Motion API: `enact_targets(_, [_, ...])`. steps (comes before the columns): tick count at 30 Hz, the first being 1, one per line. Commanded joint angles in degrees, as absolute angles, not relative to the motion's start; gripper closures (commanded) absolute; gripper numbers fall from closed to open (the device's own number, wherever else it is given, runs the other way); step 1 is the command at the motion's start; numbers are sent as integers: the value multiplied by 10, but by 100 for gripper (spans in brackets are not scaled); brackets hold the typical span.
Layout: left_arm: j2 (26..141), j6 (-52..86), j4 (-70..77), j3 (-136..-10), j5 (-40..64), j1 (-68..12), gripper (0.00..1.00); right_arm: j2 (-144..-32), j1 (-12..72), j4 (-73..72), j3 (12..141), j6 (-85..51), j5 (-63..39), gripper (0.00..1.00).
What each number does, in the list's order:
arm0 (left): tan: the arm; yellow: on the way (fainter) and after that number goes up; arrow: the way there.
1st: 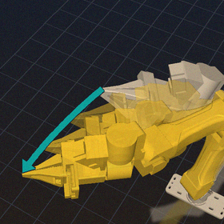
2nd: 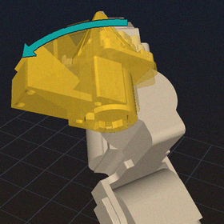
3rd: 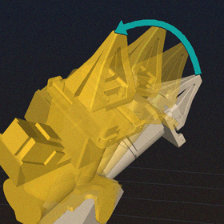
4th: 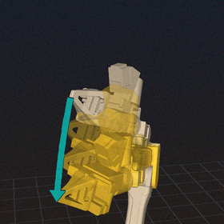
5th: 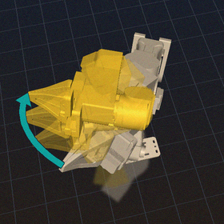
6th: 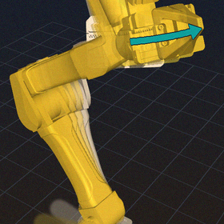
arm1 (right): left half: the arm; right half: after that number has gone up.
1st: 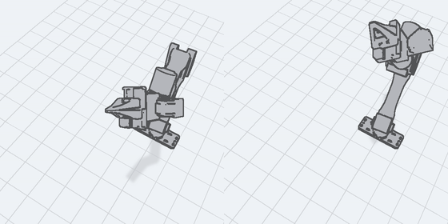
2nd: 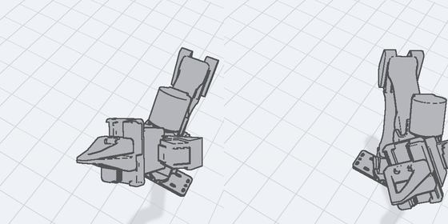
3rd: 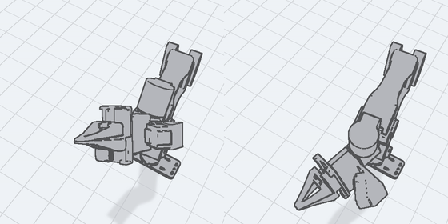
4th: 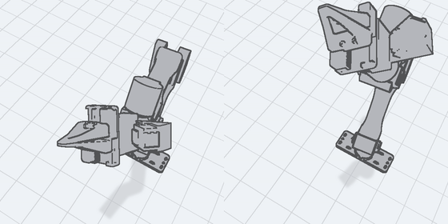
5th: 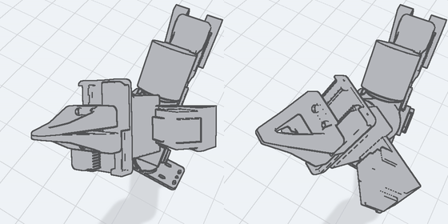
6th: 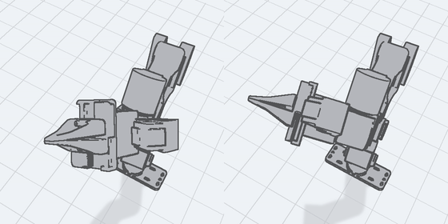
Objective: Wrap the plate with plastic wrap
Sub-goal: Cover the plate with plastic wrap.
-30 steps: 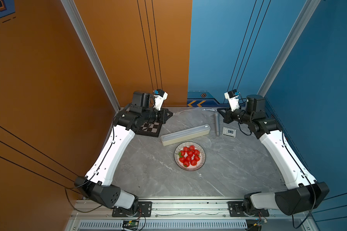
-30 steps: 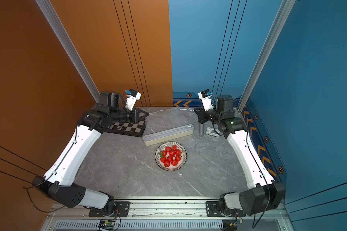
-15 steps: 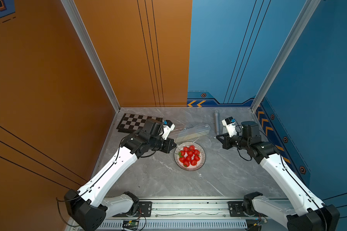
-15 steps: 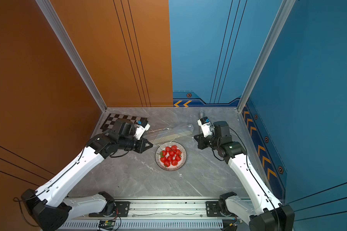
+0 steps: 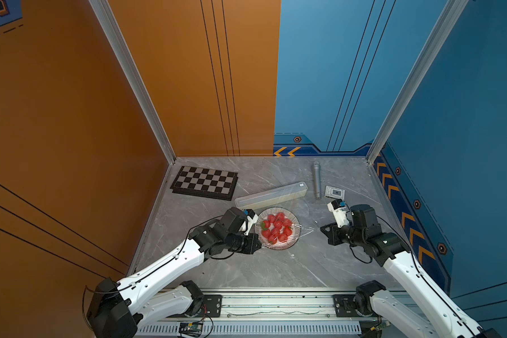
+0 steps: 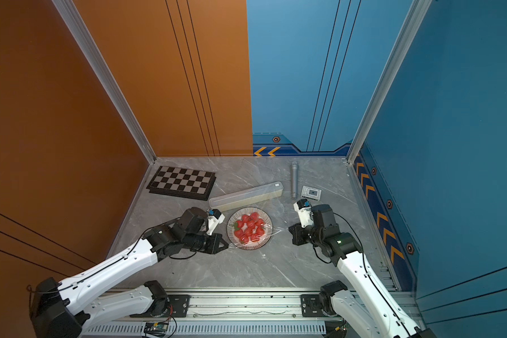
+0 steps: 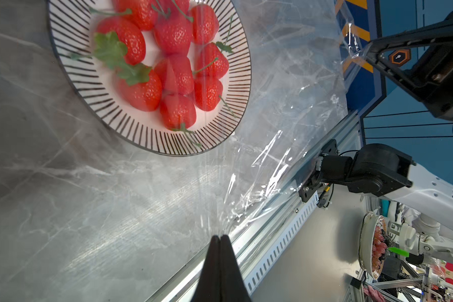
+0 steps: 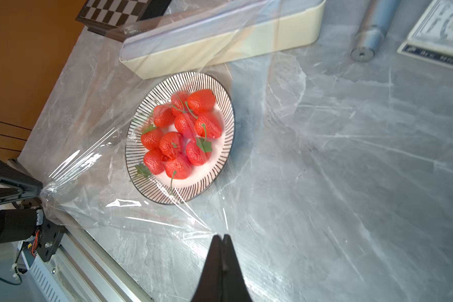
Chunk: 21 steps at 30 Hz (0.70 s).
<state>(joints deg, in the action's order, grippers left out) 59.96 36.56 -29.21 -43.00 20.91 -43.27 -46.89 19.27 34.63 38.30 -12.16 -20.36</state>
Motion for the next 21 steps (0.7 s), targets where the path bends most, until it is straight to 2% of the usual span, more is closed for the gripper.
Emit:
enact_targets(1, [582, 421, -255, -394, 192, -453, 100, -467, 217, 370, 380, -162, -161, 100])
enact_targets(10, [579, 477, -185, -321, 183, -477, 100, -513, 222, 358, 326, -259, -110, 100])
enact_targets(21, [665, 477, -138, -313, 183, -474, 100, -586, 223, 281, 305, -267, -126, 100])
